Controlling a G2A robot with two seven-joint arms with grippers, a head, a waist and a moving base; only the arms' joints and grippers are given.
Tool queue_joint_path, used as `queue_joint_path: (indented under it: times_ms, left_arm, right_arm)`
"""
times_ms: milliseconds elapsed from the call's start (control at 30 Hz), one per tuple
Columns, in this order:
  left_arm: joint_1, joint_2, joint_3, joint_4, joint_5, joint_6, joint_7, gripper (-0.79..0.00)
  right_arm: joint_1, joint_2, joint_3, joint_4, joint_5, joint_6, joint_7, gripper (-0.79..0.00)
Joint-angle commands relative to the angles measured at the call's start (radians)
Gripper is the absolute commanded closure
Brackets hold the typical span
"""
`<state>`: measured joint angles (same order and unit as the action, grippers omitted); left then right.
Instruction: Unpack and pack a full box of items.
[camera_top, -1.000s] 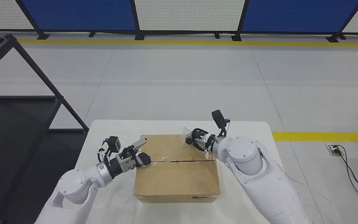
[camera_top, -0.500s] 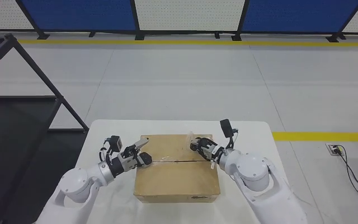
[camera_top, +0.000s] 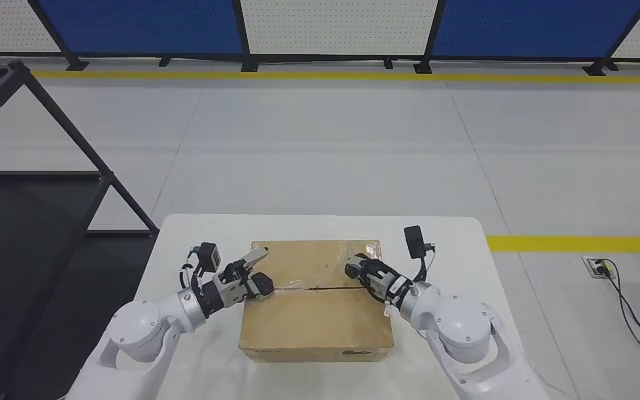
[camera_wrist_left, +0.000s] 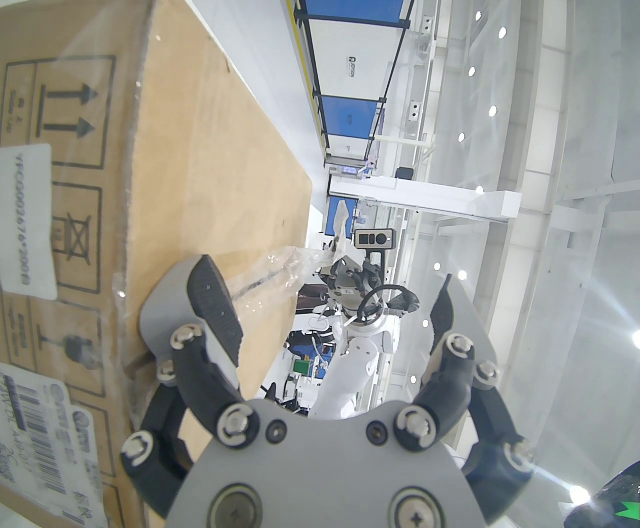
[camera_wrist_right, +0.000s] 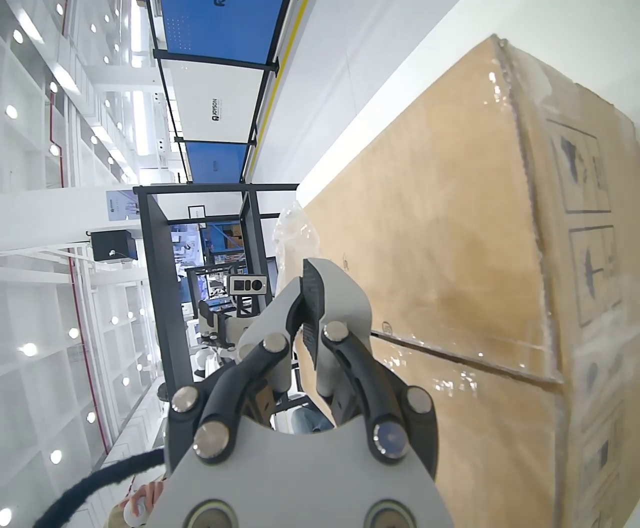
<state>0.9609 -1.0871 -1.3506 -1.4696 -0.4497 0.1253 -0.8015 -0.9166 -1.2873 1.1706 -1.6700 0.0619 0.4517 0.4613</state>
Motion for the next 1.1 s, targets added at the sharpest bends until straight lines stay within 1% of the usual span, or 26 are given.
queue_joint_path:
  times_ms: [0, 633, 667, 733, 767, 800, 1067]
  left_arm:
    - [0.0, 0.0, 0.002, -0.002, 0.001, 0.001, 0.001, -0.785]
    - [-0.007, 0.0, 0.018, 0.0, 0.01, 0.012, 0.009, -0.785]
    - [-0.008, 0.0, 0.019, 0.0, 0.01, 0.013, 0.009, -0.785]
    - [-0.01, 0.0, 0.021, 0.001, 0.012, 0.013, 0.009, -0.785]
    - [-0.01, 0.0, 0.021, 0.002, 0.011, 0.013, 0.009, -0.785]
    - [-0.011, 0.0, 0.022, 0.003, 0.011, 0.014, 0.009, -0.785]
    - [-0.017, 0.001, 0.026, 0.006, 0.014, 0.017, 0.008, -0.785]
  right_arm:
    - [-0.007, 0.001, 0.001, -0.002, -0.001, 0.001, 0.0, 0.0]
    - [-0.114, 0.012, 0.044, -0.061, -0.007, -0.054, -0.001, 0.0]
    - [-0.121, 0.013, 0.048, -0.067, -0.008, -0.055, -0.003, -0.12]
    - [-0.138, 0.016, 0.058, -0.078, -0.011, -0.058, -0.006, -0.468]
    - [-0.148, 0.016, 0.065, -0.086, -0.009, -0.059, -0.012, -0.776]
    - [-0.158, 0.017, 0.072, -0.095, -0.008, -0.061, -0.016, -0.785]
    - [-0.236, 0.026, 0.126, -0.173, -0.01, -0.077, -0.048, -0.785]
